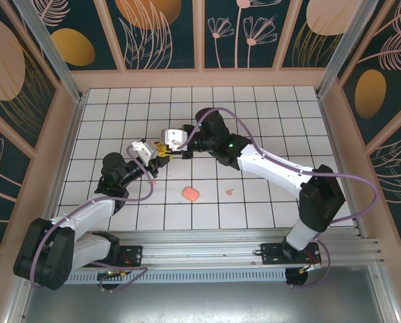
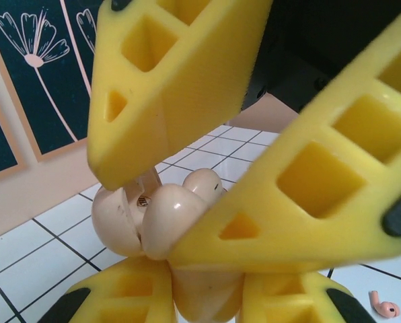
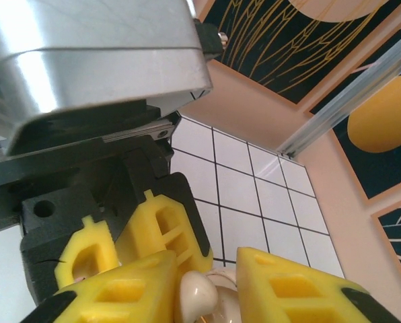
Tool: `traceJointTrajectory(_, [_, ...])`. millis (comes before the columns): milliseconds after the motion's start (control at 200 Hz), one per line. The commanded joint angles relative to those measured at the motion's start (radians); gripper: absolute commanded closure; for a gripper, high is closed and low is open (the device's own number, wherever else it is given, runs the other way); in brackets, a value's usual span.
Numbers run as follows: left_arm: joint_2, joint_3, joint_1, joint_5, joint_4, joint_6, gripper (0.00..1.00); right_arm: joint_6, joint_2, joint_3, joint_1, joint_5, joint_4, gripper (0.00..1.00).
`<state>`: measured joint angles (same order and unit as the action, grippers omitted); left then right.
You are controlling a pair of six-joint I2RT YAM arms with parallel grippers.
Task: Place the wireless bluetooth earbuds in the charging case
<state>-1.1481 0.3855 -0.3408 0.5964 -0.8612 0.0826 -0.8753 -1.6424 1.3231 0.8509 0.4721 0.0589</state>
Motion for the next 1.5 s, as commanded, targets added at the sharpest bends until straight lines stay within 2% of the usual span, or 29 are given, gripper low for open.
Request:
traceJointTrajectory(0, [0.023,0.018,-0.006,0.019,-0.019,0.013,0.98,-0.013,-0.014,0.028,0.007,-0.026,-0.033,0.73])
traceJointTrajectory(320, [0.021,0.018,-0.006,0.008,-0.018,0.011,0.98,0.012,0.016,0.009,0.007,-0.003,-0.027,0.84])
traceJointTrajectory(941, [0.016,0.009,-0.006,-0.007,-0.050,-0.013,0.98,0.236,0.104,-0.108,-0.055,0.180,0.152,0.86])
traceJointTrajectory(1496, [-0.007,-0.017,-0.005,0.002,-0.155,-0.061,0.98,0.707,0.135,-0.229,-0.125,0.334,0.526,0.86])
